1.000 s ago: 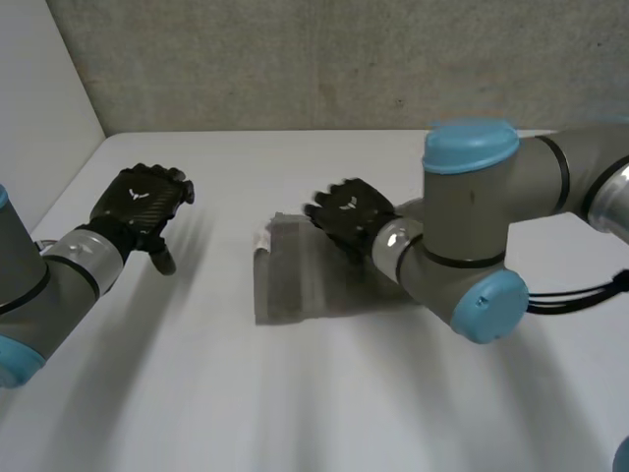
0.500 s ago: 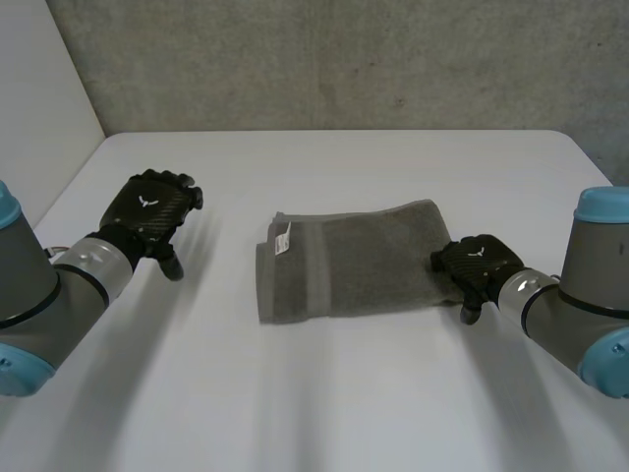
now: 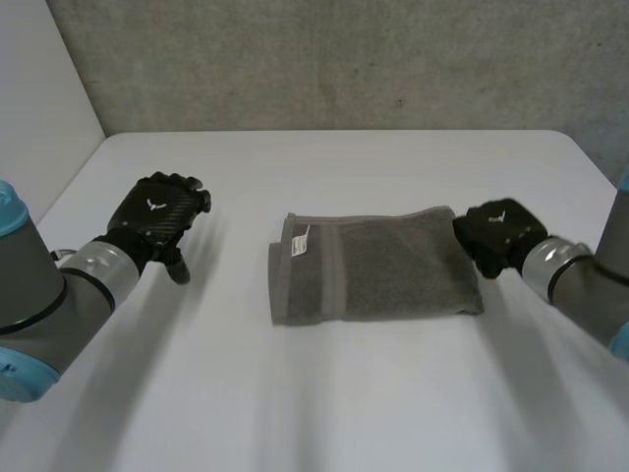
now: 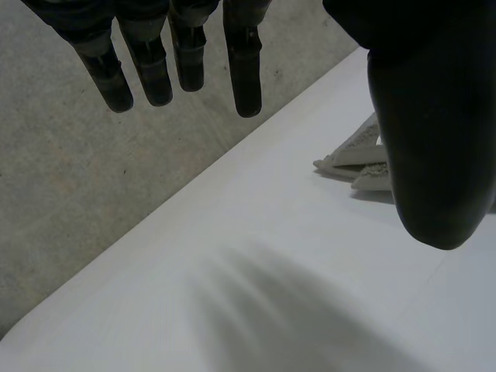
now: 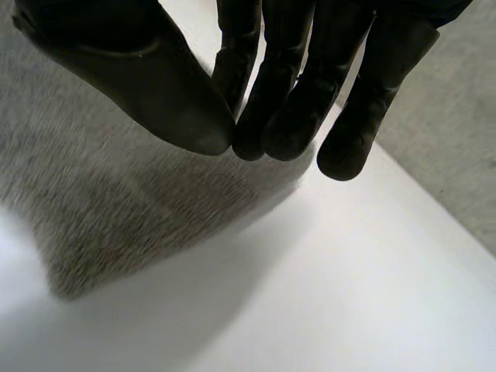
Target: Fold the towel.
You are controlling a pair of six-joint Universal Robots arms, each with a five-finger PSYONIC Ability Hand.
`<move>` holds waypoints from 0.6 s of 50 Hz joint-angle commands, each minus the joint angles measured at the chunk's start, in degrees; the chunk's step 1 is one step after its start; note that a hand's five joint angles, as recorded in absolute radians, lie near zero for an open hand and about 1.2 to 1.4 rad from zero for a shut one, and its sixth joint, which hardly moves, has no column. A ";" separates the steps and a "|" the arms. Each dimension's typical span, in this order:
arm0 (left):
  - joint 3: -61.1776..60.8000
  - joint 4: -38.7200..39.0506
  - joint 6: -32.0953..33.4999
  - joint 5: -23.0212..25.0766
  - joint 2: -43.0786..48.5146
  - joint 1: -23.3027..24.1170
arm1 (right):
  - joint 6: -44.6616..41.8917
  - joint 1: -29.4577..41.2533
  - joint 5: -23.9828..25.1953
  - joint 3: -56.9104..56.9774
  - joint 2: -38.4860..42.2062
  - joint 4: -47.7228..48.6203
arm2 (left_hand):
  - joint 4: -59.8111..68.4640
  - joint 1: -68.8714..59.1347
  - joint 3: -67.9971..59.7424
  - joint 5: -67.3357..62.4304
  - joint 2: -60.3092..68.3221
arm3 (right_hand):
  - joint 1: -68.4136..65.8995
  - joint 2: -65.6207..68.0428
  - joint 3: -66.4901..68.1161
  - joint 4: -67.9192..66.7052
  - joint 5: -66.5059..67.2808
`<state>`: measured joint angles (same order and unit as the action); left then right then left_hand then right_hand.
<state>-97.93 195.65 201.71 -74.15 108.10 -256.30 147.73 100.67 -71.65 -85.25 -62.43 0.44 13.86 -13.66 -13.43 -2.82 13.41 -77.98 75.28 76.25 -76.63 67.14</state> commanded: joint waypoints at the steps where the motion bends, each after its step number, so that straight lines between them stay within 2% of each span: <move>1: -0.51 0.00 0.00 0.06 -0.34 -0.35 | -0.08 0.67 -0.34 6.50 -0.77 -12.03 | -3.64 3.44 3.22 2.61 -3.20 | 44.53 -41.83 -42.80 43.18 -43.69; 7: -1.56 0.00 0.00 0.06 -0.52 -0.26 | 0.80 1.46 -0.25 0.88 -1.21 -8.62 | -3.64 3.44 3.22 2.61 -3.20 | 44.68 -41.98 -42.96 43.33 -43.84; 9: -2.09 0.08 0.00 0.06 -0.52 -0.26 | 0.80 1.28 0.36 -5.42 -1.38 -1.54 | -3.64 3.44 3.22 2.61 -3.20 | 44.18 -41.48 -42.45 42.83 -43.34; 15: -2.09 0.09 0.00 0.06 -0.43 -0.17 | 0.80 -0.29 2.03 -13.08 -1.38 7.98 | -3.64 3.44 3.22 2.61 -3.20 | 44.68 -41.98 -42.96 43.33 -43.84; 23: -2.00 0.61 0.00 0.06 -0.43 0.27 | 1.68 -2.93 6.25 -14.15 -0.59 10.28 | -3.64 3.44 3.22 2.61 -3.20 | 38.64 -35.94 -36.91 37.29 -37.80; 30: -2.44 1.66 0.00 0.06 -0.34 0.36 | 3.52 -2.94 6.34 -13.71 1.43 12.82 | -3.64 3.44 3.22 2.61 -3.20 | 32.42 -29.72 -30.69 31.07 -31.58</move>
<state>-100.07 196.55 201.71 -74.09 107.70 -256.00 150.00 97.70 -65.44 -99.71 -62.52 11.78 13.86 -13.66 -13.43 -2.82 13.41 -42.66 42.54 42.54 -42.45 32.61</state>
